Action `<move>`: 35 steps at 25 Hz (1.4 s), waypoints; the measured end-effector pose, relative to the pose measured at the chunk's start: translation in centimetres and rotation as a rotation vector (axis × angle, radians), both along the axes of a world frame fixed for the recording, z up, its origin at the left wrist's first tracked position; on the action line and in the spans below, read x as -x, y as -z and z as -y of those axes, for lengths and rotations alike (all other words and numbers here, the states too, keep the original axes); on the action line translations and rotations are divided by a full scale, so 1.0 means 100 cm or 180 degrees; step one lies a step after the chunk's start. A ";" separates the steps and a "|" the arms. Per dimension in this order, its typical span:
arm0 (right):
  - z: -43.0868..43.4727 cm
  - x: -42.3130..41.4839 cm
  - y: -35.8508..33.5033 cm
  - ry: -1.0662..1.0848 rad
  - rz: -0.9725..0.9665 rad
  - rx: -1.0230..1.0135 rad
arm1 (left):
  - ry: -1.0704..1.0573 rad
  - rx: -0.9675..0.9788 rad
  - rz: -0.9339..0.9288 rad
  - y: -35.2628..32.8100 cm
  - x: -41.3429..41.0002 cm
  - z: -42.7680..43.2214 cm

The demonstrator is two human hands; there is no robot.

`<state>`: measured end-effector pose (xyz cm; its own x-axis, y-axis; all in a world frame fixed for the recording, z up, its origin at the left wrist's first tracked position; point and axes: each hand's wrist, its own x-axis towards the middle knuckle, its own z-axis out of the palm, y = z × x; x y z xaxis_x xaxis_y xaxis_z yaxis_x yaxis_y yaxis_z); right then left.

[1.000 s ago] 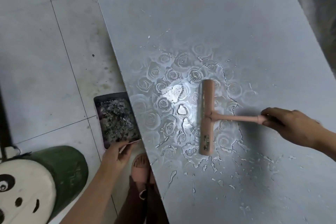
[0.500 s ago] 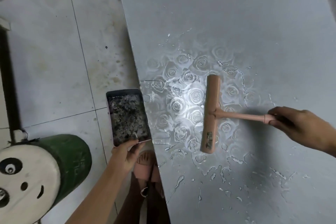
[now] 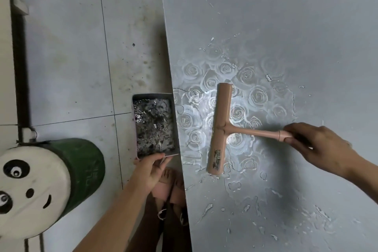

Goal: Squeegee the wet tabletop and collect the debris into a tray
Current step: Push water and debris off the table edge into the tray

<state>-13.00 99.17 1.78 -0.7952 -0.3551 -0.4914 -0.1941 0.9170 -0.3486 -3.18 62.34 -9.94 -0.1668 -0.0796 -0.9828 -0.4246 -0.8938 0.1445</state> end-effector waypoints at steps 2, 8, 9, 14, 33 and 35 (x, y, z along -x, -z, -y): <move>0.018 0.006 0.001 -0.0066 -0.0044 0.0017 | -0.0023 -0.0021 -0.0017 0.000 -0.001 0.001; 0.013 0.009 -0.014 -0.0136 0.0011 -0.0002 | 0.0013 -0.0032 -0.0099 0.001 -0.009 0.002; 0.006 0.007 -0.016 -0.0105 0.0061 -0.0059 | 0.0002 -0.0031 -0.0112 0.001 -0.010 0.001; 0.027 -0.012 -0.002 -0.0051 -0.0175 -0.0154 | -0.0027 -0.0065 -0.0218 0.000 -0.015 0.000; 0.069 -0.012 0.001 -0.0202 -0.0363 -0.0090 | 0.0407 -0.0223 -0.0049 -0.013 -0.011 0.015; 0.059 -0.014 -0.003 -0.0195 -0.0284 -0.0251 | 0.0440 -0.0252 0.0005 -0.012 -0.009 0.017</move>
<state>-11.58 93.24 2.04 -0.8151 -0.3673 -0.4479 -0.2775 0.9264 -0.2546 -2.27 60.61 -8.72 -0.1694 0.0217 -0.9853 -0.5445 -0.8354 0.0753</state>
